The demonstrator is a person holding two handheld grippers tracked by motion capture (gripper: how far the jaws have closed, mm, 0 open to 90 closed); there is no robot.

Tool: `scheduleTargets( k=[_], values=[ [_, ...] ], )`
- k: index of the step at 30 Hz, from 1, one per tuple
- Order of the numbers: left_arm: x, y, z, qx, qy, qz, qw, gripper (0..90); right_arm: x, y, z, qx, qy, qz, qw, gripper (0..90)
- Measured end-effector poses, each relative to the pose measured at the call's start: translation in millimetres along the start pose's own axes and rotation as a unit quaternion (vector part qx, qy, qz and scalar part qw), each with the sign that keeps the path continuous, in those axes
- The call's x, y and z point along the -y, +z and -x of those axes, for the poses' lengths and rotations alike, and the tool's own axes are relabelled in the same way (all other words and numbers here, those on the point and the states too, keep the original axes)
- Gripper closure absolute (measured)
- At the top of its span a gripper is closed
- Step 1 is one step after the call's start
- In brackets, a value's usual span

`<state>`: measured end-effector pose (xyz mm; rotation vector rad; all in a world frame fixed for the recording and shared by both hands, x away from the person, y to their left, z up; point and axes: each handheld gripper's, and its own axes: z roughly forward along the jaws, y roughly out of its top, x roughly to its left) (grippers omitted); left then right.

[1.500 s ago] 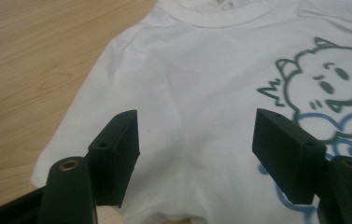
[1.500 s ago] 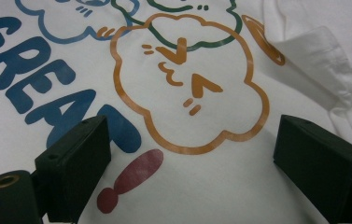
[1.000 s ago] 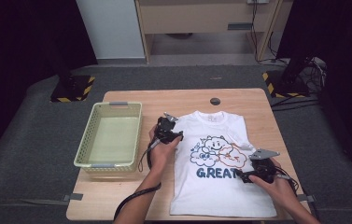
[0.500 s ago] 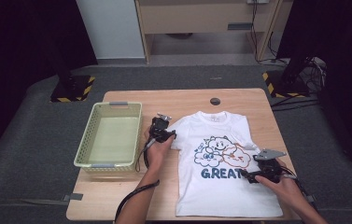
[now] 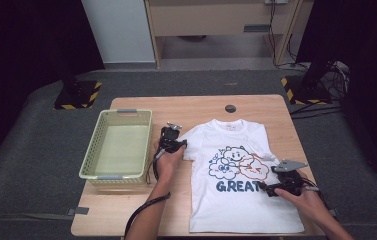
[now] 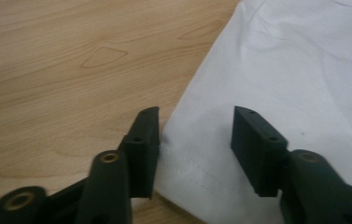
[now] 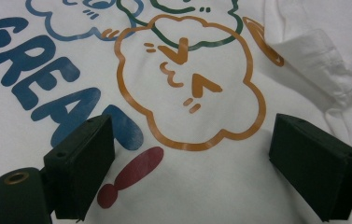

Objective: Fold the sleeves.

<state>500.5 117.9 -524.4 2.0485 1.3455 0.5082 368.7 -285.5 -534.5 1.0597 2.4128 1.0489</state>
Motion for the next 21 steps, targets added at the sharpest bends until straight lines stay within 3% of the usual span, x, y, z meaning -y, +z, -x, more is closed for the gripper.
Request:
scheduleTargets(
  k=[5,8,21],
  values=[
    [0.4,-1.2,3.9,0.022,-0.001,0.001,0.9998,77.4,-0.2,-0.1,1.4,-0.004,-0.003,0.000,1.0000,14.7],
    [-0.1,-1.3,6.2,0.026,0.001,-0.002,0.9997,85.9,-0.2,-0.3,2.1,-0.006,-0.005,0.000,1.0000,15.0],
    [-5.3,-10.3,10.6,0.035,0.005,0.004,0.9994,86.8,-2.2,1.5,5.6,-0.011,-0.009,-0.002,0.9999,15.0]
  ],
)
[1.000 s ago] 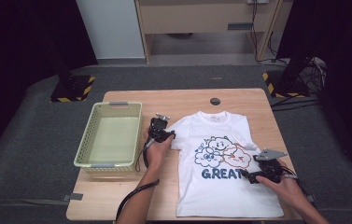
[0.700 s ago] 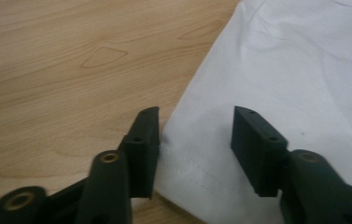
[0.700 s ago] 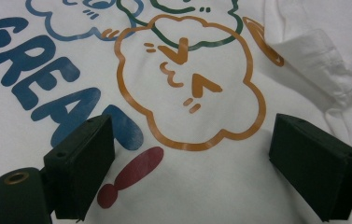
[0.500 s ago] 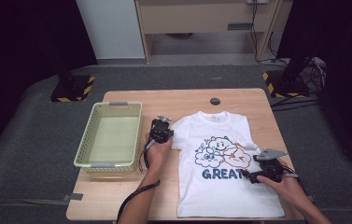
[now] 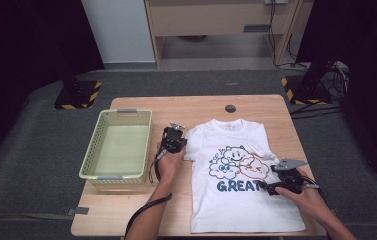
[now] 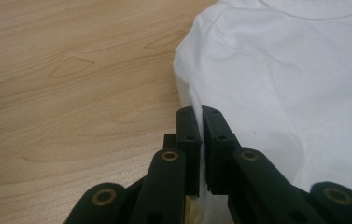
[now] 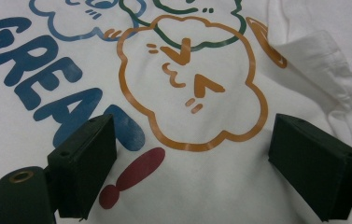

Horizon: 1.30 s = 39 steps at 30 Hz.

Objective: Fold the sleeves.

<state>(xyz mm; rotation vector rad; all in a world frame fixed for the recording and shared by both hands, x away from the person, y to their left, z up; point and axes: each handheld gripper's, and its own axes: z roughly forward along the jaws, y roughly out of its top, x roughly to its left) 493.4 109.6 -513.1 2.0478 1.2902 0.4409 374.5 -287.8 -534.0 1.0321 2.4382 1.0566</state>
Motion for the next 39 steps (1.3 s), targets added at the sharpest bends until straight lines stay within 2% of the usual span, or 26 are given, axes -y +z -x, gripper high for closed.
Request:
scheduleTargets(
  k=[12,23,34,39],
  values=[
    [-11.2,-3.7,9.5,0.010,0.011,-0.001,0.9999,86.9,0.8,-0.9,-1.9,0.002,-0.001,0.001,1.0000,15.7],
    [-39.1,-5.6,35.2,0.034,0.026,-0.002,0.9991,86.9,0.8,-2.7,-5.4,-0.005,-0.005,-0.006,1.0000,15.1],
    [-59.9,8.1,57.1,0.049,0.038,-0.011,0.9980,86.5,0.9,-2.4,-3.2,-0.010,-0.010,-0.006,0.9999,14.5],
    [-65.1,18.0,61.9,0.054,0.031,-0.020,0.9979,86.1,0.9,-2.4,-4.4,-0.005,-0.007,-0.007,0.9999,13.8]
  ],
)
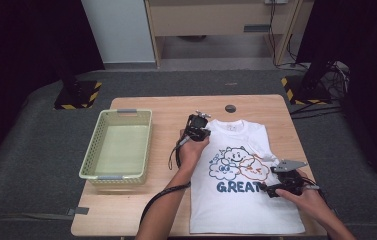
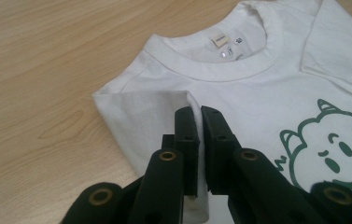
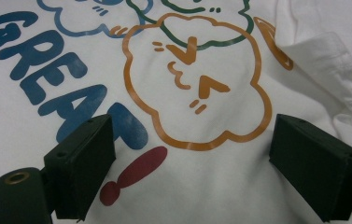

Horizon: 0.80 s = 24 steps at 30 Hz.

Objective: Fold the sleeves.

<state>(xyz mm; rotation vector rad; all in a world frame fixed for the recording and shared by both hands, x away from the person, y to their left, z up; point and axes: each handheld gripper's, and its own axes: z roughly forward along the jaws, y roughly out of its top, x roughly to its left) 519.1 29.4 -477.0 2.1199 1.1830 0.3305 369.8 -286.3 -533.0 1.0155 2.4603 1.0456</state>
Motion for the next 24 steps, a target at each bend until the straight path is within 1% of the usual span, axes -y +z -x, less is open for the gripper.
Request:
scheduleTargets(
  k=[1,2,3,4,6,9,13,15,18,21,22,23,24],
  values=[
    [-0.7,1.5,0.8,0.002,-0.002,-0.001,1.0000,85.8,0.1,-0.1,-0.1,0.000,0.001,0.000,1.0000,13.5],
    [-1.6,3.0,2.0,0.000,0.000,-0.003,1.0000,85.4,0.2,0.0,-0.3,0.001,0.002,0.000,1.0000,13.1],
    [-2.5,4.1,3.3,-0.001,0.002,-0.007,1.0000,84.5,0.2,0.0,-0.5,0.001,0.003,-0.001,1.0000,12.9],
    [-3.3,5.1,4.7,-0.003,0.000,-0.006,1.0000,82.4,0.1,-0.2,-0.6,0.002,0.003,-0.002,1.0000,12.4],
    [-5.0,6.6,7.3,-0.002,-0.002,-0.004,1.0000,73.4,-0.3,0.3,-0.9,0.002,0.003,-0.004,1.0000,10.9],
    [-6.3,7.3,11.7,0.009,-0.003,-0.007,0.9999,65.9,-1.3,0.6,-1.4,0.003,0.004,-0.009,0.9999,9.7],
    [-6.2,7.0,16.9,0.014,0.005,-0.012,0.9998,64.1,-1.9,1.0,-1.3,0.004,0.004,-0.012,0.9999,8.8],
    [-7.0,6.0,17.9,0.011,0.007,-0.009,0.9999,61.4,-2.7,0.4,-1.3,0.003,0.003,-0.018,0.9998,7.4],
    [-8.7,4.5,16.2,-0.007,0.019,-0.006,0.9998,53.8,-3.4,-2.0,-1.4,0.002,0.002,-0.024,0.9997,7.0],
    [-9.2,4.4,13.8,-0.012,0.023,-0.006,0.9997,47.2,-6.0,-5.4,-0.3,0.005,0.001,-0.018,0.9998,7.1],
    [-8.9,5.3,11.3,-0.013,0.021,-0.001,0.9997,47.2,-8.5,-7.7,0.7,0.004,0.006,-0.012,0.9999,7.1],
    [-8.7,6.0,9.4,-0.015,0.022,-0.001,0.9996,41.7,-17.6,-13.1,6.3,0.012,0.008,-0.001,0.9999,8.9],
    [-7.7,7.5,6.3,-0.016,0.022,0.000,0.9996,40.2,-20.8,-14.3,8.6,0.014,0.010,0.002,0.9998,10.3]
  ],
)
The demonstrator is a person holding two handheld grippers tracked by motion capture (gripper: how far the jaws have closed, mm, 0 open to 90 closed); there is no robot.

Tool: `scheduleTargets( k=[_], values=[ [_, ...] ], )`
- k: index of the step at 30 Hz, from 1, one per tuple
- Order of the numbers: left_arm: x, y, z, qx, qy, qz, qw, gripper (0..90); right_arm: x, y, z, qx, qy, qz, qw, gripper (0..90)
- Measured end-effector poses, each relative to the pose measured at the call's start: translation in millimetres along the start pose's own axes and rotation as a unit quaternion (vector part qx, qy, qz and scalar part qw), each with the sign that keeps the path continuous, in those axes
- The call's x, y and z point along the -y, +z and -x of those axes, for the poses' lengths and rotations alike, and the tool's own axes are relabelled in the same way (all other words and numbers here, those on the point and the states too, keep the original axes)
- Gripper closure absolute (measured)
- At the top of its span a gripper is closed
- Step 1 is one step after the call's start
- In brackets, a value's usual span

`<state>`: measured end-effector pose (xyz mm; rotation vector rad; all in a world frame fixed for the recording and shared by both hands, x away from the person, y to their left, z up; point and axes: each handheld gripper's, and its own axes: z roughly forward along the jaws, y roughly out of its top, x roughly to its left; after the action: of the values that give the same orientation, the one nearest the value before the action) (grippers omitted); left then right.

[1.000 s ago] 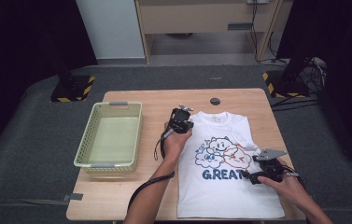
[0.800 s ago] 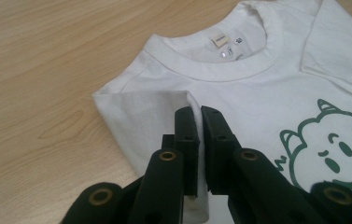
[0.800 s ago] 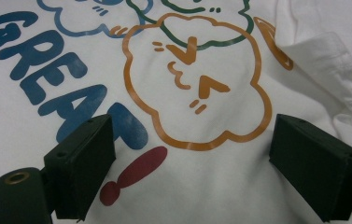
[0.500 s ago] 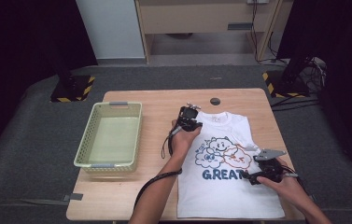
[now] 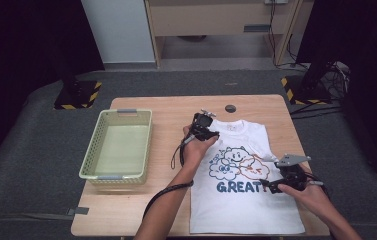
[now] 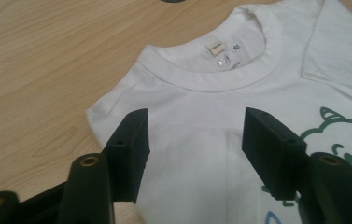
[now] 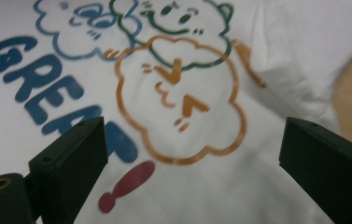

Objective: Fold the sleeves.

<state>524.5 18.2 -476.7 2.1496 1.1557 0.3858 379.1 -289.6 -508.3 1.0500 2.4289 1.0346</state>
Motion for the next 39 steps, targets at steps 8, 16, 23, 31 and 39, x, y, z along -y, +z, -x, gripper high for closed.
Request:
scheduleTargets(
  k=[8,16,23,31,39],
  values=[
    [6.5,7.6,-15.7,-0.004,-0.005,-0.002,1.0000,33.4,-30.5,12.7,38.6,0.028,0.049,0.006,0.9984,24.2],
    [12.2,14.3,-29.0,-0.009,-0.014,0.003,0.9999,29.2,-48.9,43.0,76.4,0.066,0.091,0.000,0.9937,35.2],
    [15.5,25.4,-34.8,-0.014,-0.020,0.010,0.9996,29.8,-58.7,59.7,93.8,0.083,0.105,0.004,0.9910,36.0],
    [18.8,39.6,-36.0,-0.013,-0.021,0.012,0.9996,29.1,-65.5,84.9,112.1,0.097,0.140,0.002,0.9854,35.6],
    [20.4,48.3,-38.4,-0.014,-0.020,0.013,0.9996,27.6,-70.2,101.9,122.0,0.104,0.152,0.004,0.9829,33.8]
  ],
)
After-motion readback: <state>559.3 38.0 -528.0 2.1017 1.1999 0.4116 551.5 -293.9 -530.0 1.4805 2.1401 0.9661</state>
